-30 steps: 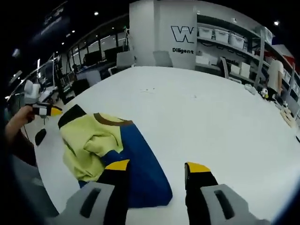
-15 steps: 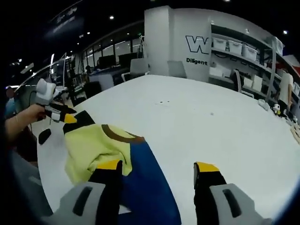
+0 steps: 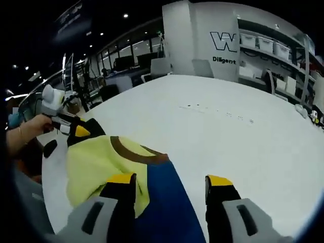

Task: Fold the garment on the visible template until the final outline fits inside the template.

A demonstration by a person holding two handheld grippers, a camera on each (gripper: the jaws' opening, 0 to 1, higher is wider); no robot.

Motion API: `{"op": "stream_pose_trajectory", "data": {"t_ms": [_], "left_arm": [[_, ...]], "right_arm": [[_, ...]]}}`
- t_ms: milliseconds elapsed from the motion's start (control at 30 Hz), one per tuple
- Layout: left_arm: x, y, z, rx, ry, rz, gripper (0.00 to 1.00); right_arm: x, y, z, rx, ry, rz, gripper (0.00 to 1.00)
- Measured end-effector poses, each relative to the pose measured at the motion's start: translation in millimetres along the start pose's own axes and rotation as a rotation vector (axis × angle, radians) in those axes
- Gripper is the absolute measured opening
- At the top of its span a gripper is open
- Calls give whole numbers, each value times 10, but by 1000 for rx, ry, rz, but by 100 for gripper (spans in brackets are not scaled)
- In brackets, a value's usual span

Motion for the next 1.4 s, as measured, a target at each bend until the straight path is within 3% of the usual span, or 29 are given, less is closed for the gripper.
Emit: {"op": "stream_pose_trajectory", "data": {"t_ms": [167, 267, 400, 433, 667, 767, 833, 967, 1167, 1400], "left_arm": [[14, -2, -18, 0, 9, -4, 15], [17, -1, -20, -2, 10, -4, 0], [19, 8, -34, -11, 16, -2, 0], [10, -18, -44, -56, 13, -19, 0], [-19, -53, -12, -62, 5, -25, 0], [-46, -83, -5, -85, -4, -28, 0], [-57, -97, -5, -109, -9, -30, 0], [-92, -122, 12, -117, -20, -36, 0], [-198, -95, 90, -147, -63, -18, 0], [-366, -88, 221, -145, -126, -1, 0]], "right_arm": [[120, 8, -19, 13, 16, 3, 43], [147, 9, -21, 12, 17, 3, 36], [308, 60, -8, 14, 16, 13, 34], [326, 64, -7, 12, 16, 12, 33], [491, 114, -20, 17, 32, 28, 24], [532, 166, -97, -26, 56, 25, 18], [525, 168, -101, -25, 56, 22, 12], [556, 139, -73, -102, 42, 4, 0], [464, 147, 9, -75, 30, 35, 0], [140, 128, 388, -60, -87, 62, 0]]}}
Point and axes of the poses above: the point that each gripper's makers call its tool centre point, and the gripper's own axes: x roughly forward along the fingers, y roughly to its left, z roughly out of its top, the point moved 1 cm from there along -x, roughly backward along the fingers, and after that the axes turned 13 degrees about -z, right-handed, at the moved point
